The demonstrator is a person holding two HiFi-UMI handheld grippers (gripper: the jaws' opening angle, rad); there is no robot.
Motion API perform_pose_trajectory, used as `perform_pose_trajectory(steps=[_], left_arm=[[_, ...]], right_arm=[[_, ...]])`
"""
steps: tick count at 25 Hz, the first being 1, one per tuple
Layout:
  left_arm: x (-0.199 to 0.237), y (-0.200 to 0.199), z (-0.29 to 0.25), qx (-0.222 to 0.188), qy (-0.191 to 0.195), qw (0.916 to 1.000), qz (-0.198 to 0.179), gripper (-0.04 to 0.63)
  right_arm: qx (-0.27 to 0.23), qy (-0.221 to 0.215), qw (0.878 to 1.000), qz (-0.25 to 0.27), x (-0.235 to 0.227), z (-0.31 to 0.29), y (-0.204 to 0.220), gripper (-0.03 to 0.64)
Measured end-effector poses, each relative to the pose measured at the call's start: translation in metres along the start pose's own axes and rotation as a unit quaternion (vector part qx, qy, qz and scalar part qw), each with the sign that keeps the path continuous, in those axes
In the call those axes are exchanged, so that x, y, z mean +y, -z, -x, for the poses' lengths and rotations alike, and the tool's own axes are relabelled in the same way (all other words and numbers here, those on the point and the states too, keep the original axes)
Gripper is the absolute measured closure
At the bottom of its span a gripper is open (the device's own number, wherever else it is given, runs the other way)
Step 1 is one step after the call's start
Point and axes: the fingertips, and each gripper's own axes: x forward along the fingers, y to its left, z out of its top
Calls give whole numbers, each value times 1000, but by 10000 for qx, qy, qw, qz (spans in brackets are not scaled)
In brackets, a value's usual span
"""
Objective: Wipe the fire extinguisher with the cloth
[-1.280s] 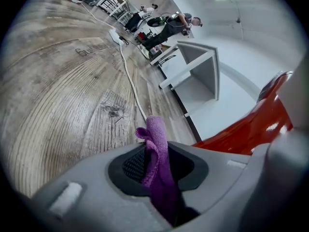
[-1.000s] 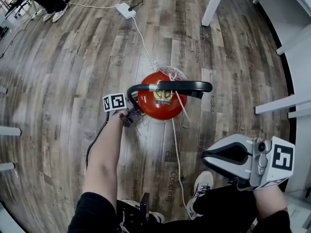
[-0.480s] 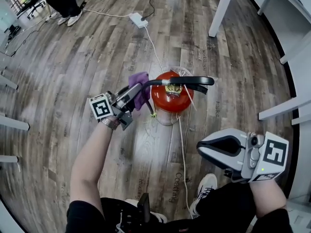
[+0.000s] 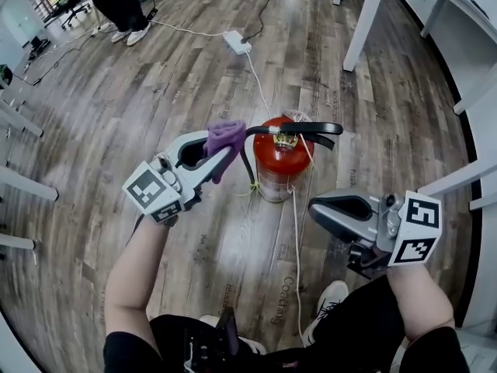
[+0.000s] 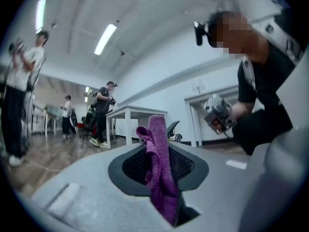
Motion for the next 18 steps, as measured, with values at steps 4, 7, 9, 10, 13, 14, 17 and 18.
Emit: perform_pose_trajectory(steps=[4,7,9,10,13,14,17,18], left_arm=[[-16,8,-20,537,-233,9885,-1391,512],[-31,20,-35,836,-210,9680,-2356,511],[-39,25,-38,808,-178,9576,-2759,511],[-42,28,-38,763,-176,9546,-2874,511],[-48,43,-33,716,-169,9492,-3060,511],[-48,48,-30,739,-181,9472,-3116,509],[-48,71,-24,899,-183,9408,-3262,509],[-49,82,-23,1006,-138,9388,-3292,509]], right_arm=[[-132,73,9999,59,-1,7,-6,614],[-171,96,9998,0,-1,11,-6,614],[-186,68,9998,-1,1,13,-8,614],[-197,51,9998,9,2,14,-9,614],[-215,24,9998,10,1,15,-11,614],[-203,17,9998,-5,0,14,-10,614],[-141,26,9999,-57,-6,13,-7,614],[-130,38,9999,-76,-9,12,-6,614]])
